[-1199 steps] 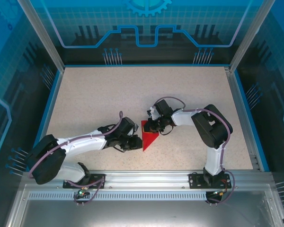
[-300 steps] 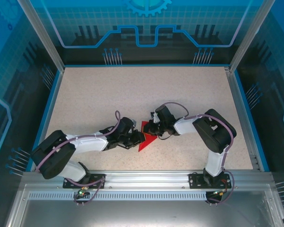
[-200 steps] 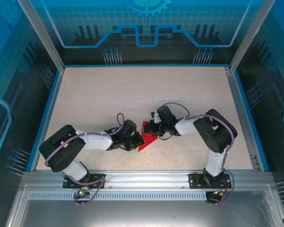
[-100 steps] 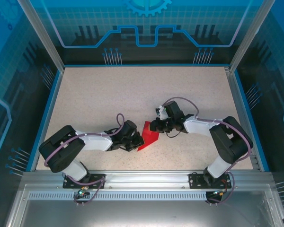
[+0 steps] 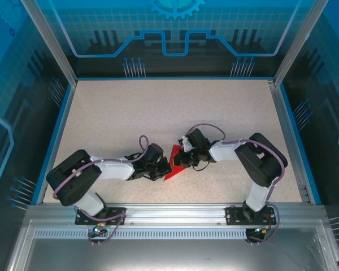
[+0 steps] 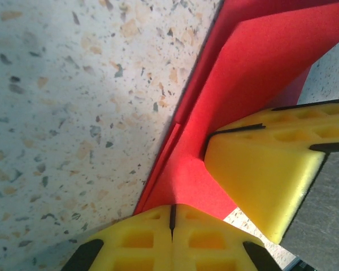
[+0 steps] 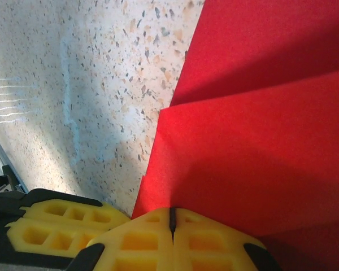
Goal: Fold a paper plane with a square sheet of paper (pick it up from the middle)
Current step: Fourth fold the wing at the center of the table.
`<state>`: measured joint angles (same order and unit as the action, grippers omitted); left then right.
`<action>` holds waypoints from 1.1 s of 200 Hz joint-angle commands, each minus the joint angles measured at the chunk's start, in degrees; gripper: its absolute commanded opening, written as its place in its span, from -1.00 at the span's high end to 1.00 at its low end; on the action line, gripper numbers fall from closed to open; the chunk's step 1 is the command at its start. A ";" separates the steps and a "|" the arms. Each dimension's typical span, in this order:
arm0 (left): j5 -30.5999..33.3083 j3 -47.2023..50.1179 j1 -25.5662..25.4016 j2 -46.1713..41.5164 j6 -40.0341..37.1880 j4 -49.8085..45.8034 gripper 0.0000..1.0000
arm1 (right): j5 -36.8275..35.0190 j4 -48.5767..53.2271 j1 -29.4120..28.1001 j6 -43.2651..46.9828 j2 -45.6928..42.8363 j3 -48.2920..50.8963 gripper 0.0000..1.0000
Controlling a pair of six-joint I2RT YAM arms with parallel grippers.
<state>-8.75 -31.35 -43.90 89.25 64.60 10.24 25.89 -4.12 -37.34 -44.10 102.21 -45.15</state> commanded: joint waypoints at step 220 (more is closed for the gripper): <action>4.77 4.40 -0.28 3.57 -0.59 -10.83 0.92 | -2.19 5.69 17.60 5.02 4.01 -4.83 0.86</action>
<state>-8.73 -30.65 -43.90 89.25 64.58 11.29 28.69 -2.48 -22.92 -41.85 104.38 -47.51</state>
